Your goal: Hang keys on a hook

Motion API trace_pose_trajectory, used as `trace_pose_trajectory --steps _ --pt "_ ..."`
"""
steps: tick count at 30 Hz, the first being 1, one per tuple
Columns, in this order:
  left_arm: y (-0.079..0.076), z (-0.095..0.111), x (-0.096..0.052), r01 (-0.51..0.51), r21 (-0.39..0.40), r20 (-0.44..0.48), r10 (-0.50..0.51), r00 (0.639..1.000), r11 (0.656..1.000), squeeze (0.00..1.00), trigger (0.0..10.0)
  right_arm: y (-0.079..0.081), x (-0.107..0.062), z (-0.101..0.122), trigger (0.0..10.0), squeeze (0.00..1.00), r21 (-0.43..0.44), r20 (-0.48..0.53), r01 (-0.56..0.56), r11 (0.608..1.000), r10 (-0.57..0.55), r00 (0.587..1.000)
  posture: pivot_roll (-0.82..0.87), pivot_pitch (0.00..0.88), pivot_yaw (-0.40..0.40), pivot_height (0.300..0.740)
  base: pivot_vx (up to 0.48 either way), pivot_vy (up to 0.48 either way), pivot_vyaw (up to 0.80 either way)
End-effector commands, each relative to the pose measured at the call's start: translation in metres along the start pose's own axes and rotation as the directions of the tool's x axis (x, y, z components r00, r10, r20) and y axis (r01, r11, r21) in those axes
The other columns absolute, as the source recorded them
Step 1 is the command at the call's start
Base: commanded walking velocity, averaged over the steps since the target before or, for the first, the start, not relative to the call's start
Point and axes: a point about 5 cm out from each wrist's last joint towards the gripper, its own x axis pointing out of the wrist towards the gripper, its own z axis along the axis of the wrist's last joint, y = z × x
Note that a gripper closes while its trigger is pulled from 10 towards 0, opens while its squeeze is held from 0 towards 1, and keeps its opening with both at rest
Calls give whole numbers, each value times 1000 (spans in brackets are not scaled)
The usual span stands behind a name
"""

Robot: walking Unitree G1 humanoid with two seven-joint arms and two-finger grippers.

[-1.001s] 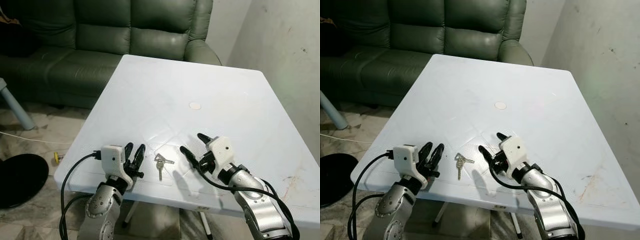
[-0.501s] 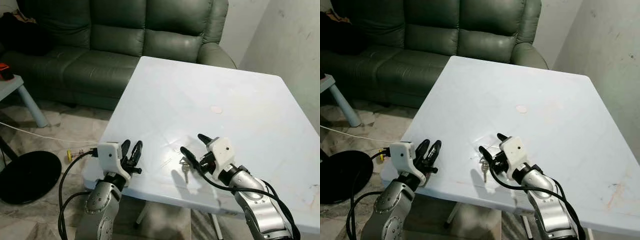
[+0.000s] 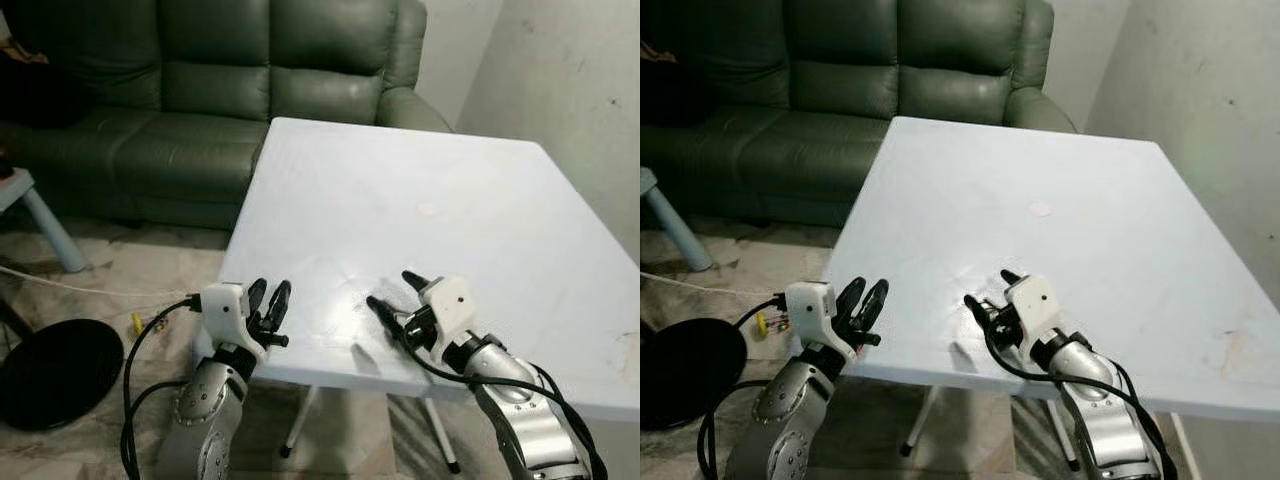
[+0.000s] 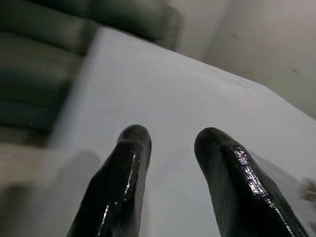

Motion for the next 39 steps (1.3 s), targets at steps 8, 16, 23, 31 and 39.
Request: trace_pose_trajectory --steps 8,16,23,31,39 --pt "-12 2 9 -17 -24 -1 17 1000 1000 0 10000 -7 -1 5 10000 0 -5 8 41 999 -41 999 134 39 -81 740 0 0 0" --pt "-24 1 9 84 30 -10 -84 996 996 0 10000 -14 4 5 10000 0 0 -21 137 991 -136 990 136 35 -82 740 0 0 0" --pt "-33 -1 7 142 56 -28 -140 990 988 0 10000 -21 8 3 10000 0 11 -76 212 977 -210 975 138 31 -81 740 0 0 0" --pt "-32 -2 6 145 58 -34 -144 989 988 0 10000 -16 1 -8 10000 0 -6 -154 145 989 -144 977 142 26 -80 740 0 0 0" --pt "-33 -2 6 151 61 -35 -149 988 987 0 10000 -7 0 -16 10000 0 44 -239 87 995 -74 968 138 23 -76 740 0 0 0"
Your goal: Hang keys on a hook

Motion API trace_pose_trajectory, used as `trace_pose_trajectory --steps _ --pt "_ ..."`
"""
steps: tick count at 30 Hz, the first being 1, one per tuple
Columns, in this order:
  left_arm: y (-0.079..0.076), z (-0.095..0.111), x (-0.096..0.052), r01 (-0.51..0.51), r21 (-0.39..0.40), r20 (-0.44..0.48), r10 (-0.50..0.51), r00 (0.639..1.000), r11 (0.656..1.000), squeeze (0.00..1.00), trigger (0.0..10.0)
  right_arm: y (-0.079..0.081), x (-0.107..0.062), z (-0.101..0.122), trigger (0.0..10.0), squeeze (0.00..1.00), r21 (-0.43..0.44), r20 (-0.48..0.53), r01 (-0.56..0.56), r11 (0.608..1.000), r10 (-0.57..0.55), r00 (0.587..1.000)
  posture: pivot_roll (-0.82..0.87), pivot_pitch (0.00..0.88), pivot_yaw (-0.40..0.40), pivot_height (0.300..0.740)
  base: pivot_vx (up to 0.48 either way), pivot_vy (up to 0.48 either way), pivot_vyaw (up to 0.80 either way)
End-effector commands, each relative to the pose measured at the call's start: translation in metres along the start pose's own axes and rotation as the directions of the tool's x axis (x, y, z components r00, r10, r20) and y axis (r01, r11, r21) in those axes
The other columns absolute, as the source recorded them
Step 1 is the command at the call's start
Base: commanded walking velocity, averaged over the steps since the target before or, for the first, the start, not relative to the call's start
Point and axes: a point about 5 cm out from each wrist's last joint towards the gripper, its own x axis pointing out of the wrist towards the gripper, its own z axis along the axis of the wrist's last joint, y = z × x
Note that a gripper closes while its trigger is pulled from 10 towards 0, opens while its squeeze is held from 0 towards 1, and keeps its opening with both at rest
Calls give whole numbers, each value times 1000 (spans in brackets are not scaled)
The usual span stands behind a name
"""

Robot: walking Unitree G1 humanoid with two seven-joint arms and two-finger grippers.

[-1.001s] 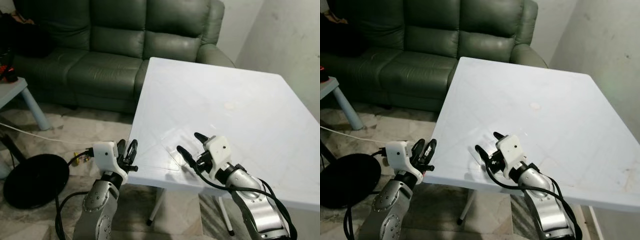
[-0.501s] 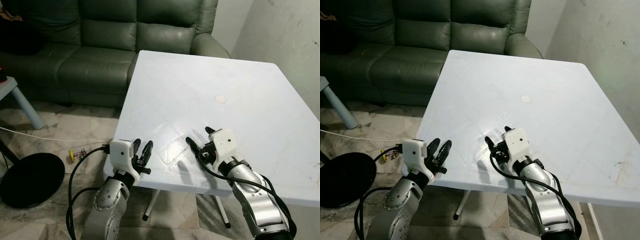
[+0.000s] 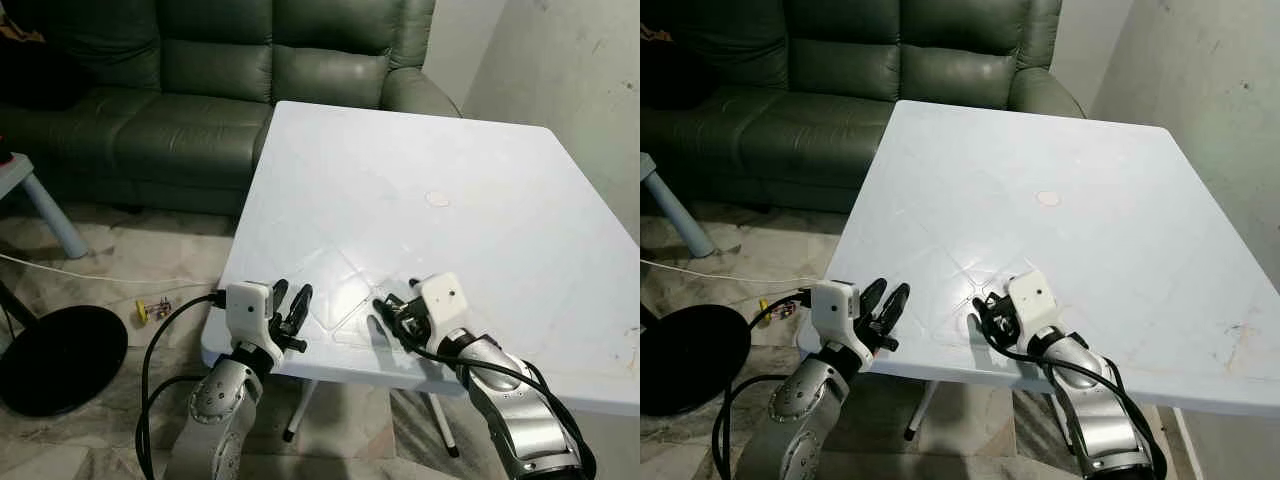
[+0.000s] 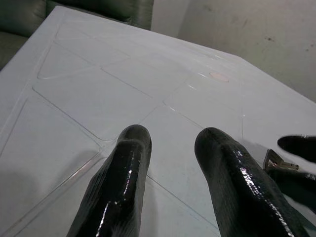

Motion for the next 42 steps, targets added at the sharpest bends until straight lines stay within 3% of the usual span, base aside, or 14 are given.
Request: trace_pose_trajectory --steps 1,8,9,10,11,38,42 --pt "-5 3 0 23 2 12 -23 1000 1000 0 10000 2 -2 2 10000 0 2 -11 -17 1000 17 1000 139 24 -75 740 0 0 0" --pt "-4 4 0 21 3 12 -21 1000 1000 0 10000 5 -2 -1 10000 0 39 -48 -19 999 21 999 142 26 -75 740 0 0 0" --pt "-4 4 0 17 1 12 -17 1000 1000 0 10000 4 -2 0 2667 0 36 -48 -5 999 7 999 143 31 -75 740 0 0 0" --pt "-4 4 0 15 0 13 -15 1000 1000 0 10000 3 -2 1 1922 0 38 -46 3 999 -1 999 143 31 -75 740 0 0 0" --pt "-4 4 0 15 0 13 -15 1000 1000 0 10000 3 -2 2 0 0 39 -41 7 999 -5 999 143 36 -75 740 0 0 0" --pt "-1 6 0 -20 -14 20 21 1000 1000 0 10000 2 -3 9 0 0 -2 -28 40 999 -40 999 145 53 -81 740 0 0 0" --pt "-1 6 0 -21 -17 21 21 1000 1000 0 10000 1 -2 9 39 0 25 -25 46 999 -46 999 145 53 -83 740 0 0 0"
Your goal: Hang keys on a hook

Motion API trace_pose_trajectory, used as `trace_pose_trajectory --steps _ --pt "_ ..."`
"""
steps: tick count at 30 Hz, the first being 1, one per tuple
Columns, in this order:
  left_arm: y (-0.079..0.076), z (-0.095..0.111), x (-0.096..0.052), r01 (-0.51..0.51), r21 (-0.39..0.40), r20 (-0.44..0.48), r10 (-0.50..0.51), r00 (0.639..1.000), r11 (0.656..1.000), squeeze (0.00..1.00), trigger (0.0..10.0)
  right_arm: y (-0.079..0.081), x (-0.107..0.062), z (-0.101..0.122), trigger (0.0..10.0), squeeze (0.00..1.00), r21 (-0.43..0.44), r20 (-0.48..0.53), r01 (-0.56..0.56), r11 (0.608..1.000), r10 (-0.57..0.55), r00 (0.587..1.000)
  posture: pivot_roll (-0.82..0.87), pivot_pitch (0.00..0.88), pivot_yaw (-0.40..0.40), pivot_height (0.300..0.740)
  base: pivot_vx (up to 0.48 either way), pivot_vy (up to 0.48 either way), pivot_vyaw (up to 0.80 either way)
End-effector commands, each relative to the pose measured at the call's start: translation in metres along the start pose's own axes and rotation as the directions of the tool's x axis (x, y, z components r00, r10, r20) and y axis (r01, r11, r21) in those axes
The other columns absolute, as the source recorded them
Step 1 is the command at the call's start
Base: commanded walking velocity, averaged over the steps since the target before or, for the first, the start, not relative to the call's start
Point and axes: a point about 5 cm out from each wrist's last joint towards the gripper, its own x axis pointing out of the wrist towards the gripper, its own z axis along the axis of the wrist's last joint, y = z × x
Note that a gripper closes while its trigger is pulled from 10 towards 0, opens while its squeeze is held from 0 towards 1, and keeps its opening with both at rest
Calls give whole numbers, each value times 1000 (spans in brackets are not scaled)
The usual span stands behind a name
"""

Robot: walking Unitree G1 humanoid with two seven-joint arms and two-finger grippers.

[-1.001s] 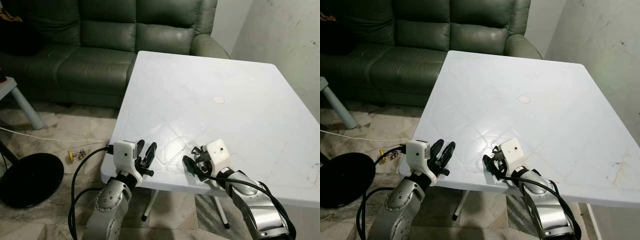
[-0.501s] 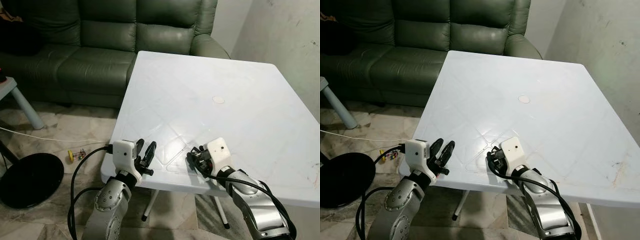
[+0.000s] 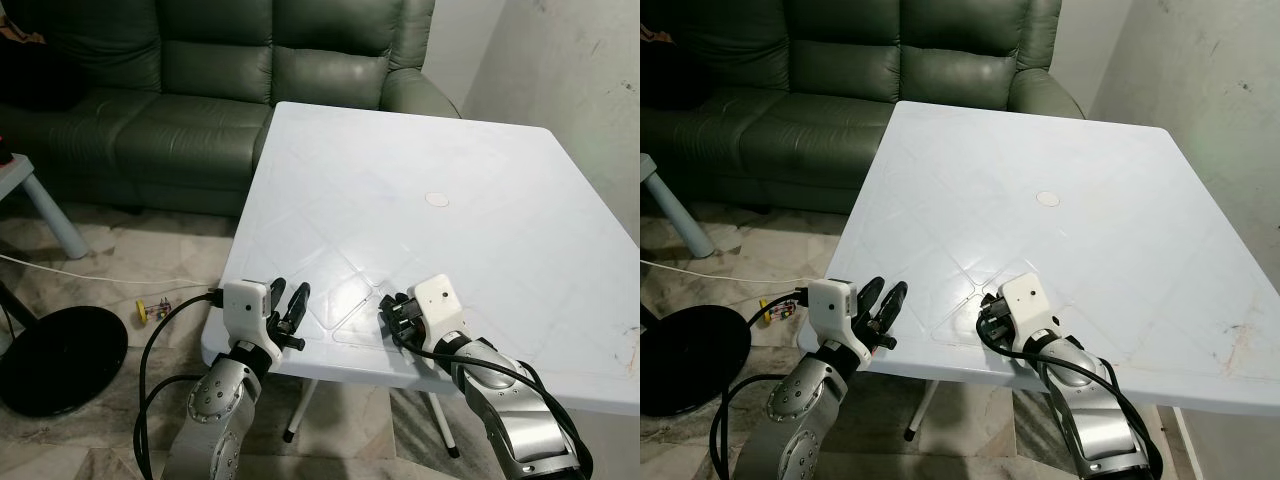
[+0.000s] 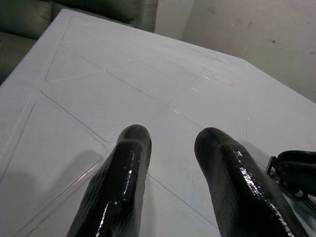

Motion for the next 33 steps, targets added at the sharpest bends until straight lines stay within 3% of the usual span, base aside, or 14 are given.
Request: trace_pose_trajectory --steps 1,2,6,10,13,15,16,17,21,33 --pt "-4 3 1 -4 -16 15 4 1000 1000 0 10000 -5 -1 5 2745 0 22 23 27 999 -27 999 145 52 -83 740 0 0 0" --pt "-4 3 1 -4 -16 15 4 1000 1000 0 10000 -6 1 6 10000 1000 124 32 26 992 -30 999 146 52 -83 740 0 0 0" --pt "-4 3 1 -5 -18 16 5 1000 1000 0 10000 -5 0 12 10000 1000 130 90 -19 991 7 996 148 53 -85 740 0 0 0" --pt "-4 3 1 -5 -18 18 5 1000 1000 0 10000 -5 1 13 10000 1000 144 65 -11 989 2 998 150 49 -85 740 0 0 0" --pt "-4 3 1 -2 -17 18 3 1000 1000 0 10000 -3 2 15 10000 1000 107 48 -19 994 14 999 149 46 -85 740 0 0 0" --pt "-5 3 1 0 -17 19 1 1000 1000 0 10000 1 3 15 10000 0 140 40 -66 988 61 997 150 43 -84 740 0 0 0" --pt "-5 3 1 0 -17 19 1 1000 1000 0 10000 1 3 15 10000 0 140 40 -66 988 61 997 150 43 -84 740 0 0 0" --pt "-5 3 1 1 -17 18 -1 1000 1000 0 10000 2 3 17 10000 1000 190 60 -87 978 77 995 150 43 -84 740 0 0 0" --pt "-6 3 2 3 -16 18 -3 1000 1000 0 10000 -1 5 18 10000 1000 173 37 -39 984 33 999 150 43 -84 740 0 0 0" --pt "-7 3 3 12 -15 18 -12 1000 1000 0 10000 2 8 23 10000 1000 122 26 -85 989 82 996 158 20 -87 740 0 0 0"
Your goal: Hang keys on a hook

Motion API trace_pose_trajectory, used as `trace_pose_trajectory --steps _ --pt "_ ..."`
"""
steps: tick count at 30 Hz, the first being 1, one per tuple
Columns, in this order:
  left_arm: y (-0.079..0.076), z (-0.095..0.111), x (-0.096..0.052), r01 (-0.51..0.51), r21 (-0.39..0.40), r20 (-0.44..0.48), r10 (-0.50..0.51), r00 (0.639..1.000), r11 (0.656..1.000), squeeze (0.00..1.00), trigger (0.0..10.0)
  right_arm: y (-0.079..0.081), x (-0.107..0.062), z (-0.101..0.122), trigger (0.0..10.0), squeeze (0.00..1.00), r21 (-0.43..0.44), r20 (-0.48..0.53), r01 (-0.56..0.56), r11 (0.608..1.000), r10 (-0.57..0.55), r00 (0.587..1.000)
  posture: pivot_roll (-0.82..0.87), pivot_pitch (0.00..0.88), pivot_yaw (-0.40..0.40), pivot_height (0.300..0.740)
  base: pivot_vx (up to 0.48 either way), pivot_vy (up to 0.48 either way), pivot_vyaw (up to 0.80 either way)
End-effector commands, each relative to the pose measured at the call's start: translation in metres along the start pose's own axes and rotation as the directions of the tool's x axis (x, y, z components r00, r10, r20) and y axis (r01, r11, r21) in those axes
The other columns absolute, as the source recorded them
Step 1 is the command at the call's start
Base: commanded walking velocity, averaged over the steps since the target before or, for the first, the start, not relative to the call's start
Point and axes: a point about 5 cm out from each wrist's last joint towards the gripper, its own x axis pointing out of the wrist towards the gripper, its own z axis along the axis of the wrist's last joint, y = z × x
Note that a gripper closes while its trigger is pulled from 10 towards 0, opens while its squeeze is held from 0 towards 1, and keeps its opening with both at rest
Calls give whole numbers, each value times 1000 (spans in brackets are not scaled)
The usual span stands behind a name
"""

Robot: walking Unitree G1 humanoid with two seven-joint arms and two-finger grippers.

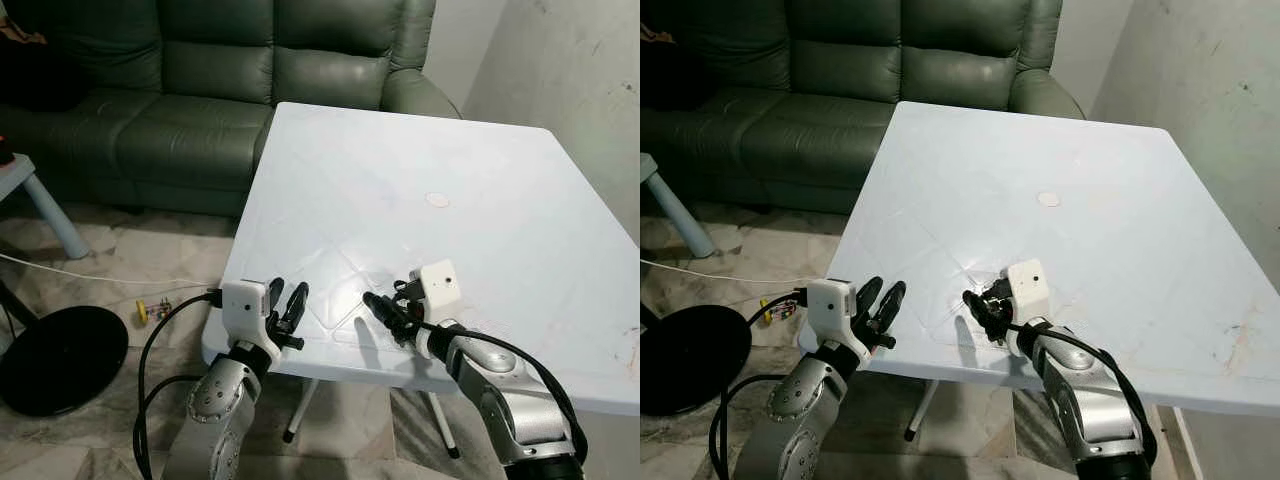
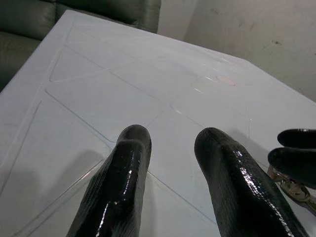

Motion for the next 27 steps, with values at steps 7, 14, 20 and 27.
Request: trace_pose_trajectory --steps 7,14,20,27 --pt "-8 3 3 23 -13 21 -23 1000 1000 0 10000 2 6 0 10000 0 -33 -80 1 999 -4 997 160 16 -90 740 0 0 0" --pt "-9 3 3 19 -17 24 -19 1000 1000 0 10000 -2 9 -4 10000 0 3 -124 29 1000 -28 992 161 21 -99 740 0 0 0" --pt "-10 3 3 17 -22 24 -16 1000 1000 0 10000 -8 9 -7 10000 0 29 -145 53 998 -49 988 160 31 -101 740 0 0 0" --pt "-10 4 4 12 -25 27 -11 1000 1000 0 10000 -16 5 -6 2431 0 2 -106 106 994 -105 989 155 41 -99 740 0 0 0"
